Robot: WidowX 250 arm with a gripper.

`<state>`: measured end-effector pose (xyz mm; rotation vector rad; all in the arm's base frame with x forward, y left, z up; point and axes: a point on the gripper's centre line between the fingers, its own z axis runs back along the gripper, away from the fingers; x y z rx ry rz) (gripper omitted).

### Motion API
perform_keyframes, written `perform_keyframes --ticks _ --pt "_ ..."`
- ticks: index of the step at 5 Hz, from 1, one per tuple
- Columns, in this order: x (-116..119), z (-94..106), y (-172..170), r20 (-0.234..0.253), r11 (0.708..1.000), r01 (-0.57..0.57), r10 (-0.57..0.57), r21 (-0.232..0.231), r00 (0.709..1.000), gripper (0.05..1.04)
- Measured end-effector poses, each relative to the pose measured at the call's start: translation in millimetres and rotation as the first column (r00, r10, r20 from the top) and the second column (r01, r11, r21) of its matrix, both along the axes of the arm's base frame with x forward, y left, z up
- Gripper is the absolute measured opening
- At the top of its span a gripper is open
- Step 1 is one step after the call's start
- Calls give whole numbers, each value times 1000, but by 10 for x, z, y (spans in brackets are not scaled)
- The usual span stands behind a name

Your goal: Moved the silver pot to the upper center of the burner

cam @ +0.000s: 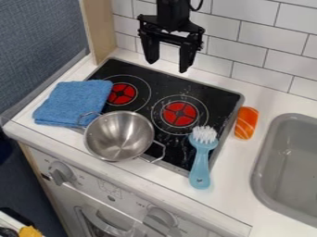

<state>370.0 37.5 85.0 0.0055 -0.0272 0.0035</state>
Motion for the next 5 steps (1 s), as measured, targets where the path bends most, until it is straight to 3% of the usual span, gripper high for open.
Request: perform_keyframes --ticks 1,2,3,5 --pt "-30 -130 0 -37 1000 -2 2 2 999 999" --pt "-292 -302 -63 -165 996 55 -42 75 985 999" --pt "-478 -184 -17 -160 990 128 -117 58 980 999" --pt "-787 -227 284 -169 964 243 -258 -104 951 999"
